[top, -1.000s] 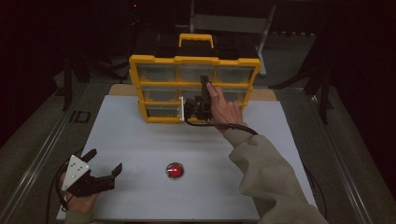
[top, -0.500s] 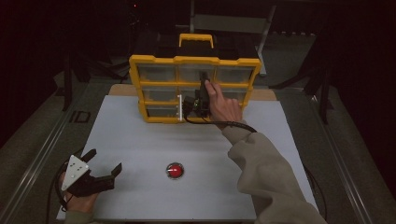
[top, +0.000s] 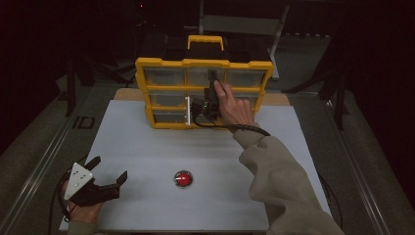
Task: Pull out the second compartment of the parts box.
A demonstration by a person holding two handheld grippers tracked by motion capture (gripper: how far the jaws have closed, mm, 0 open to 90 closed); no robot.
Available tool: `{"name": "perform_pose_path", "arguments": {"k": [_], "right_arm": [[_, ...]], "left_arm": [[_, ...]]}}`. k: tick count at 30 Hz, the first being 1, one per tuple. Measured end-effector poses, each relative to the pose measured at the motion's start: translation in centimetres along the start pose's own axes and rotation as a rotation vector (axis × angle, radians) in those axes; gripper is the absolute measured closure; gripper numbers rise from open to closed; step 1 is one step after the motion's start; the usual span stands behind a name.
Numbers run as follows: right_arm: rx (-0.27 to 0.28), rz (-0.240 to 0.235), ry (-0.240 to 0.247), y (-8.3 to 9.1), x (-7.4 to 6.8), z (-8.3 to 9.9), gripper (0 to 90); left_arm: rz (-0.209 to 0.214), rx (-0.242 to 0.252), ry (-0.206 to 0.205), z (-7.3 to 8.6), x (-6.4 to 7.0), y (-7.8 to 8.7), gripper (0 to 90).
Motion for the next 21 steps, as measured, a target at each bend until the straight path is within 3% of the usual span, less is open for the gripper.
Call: {"name": "perform_pose_path", "arguments": {"k": [11, 21], "right_arm": [[-0.002, 0.053, 0.014, -0.5, 1.1, -0.2, 18.8], [-0.002, 0.107, 0.064, -0.8, 1.9, 0.0, 43.9]], "left_arm": [[-0.003, 0.001, 0.003, 0.0, -0.1, 0.1, 0.0], [-0.005, 0.0, 0.002, 0.1, -0.1, 0.1, 0.0]]}}
Point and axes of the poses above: each handheld gripper's, and its own axes: y roughly backward along the jaws, z roughly out of its underside, x roughly to its right, the point moved 6 cm from there along -y, roughly forward along the jaws, and after that the axes turned 6 degrees about -x, right-handed, at the moved point
